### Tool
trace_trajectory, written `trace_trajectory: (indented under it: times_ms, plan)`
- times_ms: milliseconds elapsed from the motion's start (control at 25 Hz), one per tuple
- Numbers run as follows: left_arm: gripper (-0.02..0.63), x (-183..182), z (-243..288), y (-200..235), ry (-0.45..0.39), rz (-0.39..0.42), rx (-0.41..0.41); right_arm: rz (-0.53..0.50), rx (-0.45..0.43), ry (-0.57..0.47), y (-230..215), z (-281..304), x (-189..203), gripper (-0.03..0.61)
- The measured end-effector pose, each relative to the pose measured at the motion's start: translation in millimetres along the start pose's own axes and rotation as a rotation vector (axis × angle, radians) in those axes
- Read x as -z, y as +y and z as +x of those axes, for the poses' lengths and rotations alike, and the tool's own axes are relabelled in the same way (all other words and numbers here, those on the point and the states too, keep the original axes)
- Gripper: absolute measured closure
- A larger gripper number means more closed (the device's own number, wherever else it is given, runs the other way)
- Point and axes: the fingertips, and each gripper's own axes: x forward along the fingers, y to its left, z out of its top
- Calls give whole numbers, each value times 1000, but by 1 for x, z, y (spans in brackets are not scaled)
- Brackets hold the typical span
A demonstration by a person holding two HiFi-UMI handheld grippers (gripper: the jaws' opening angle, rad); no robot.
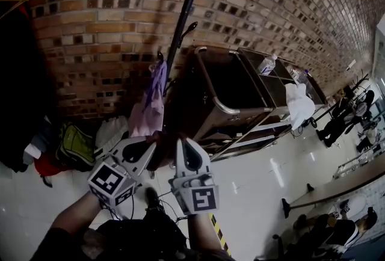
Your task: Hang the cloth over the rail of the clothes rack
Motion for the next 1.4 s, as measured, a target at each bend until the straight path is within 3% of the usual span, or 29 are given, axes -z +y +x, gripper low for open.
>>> trace_trajectory:
  times_ms: [200,600,920,1120,1400]
  plan:
    - [591,-15,70,27,-7,-3,8,19,1,-22,-55,49,3,540]
    - [591,-21,182,86,53,-6,-70,2,-47,41,-138,132,29,540]
    - [591,-57,253,111,6,26,-90,4,-105,22,-196,181,16,540]
    - [591,-75,281,124,-57,101,-144,3,-91,-57,-222,205,1,540]
    - [591,-110,315,146,-164,136,-223,-66,-55,-152,-252,238,-22,540]
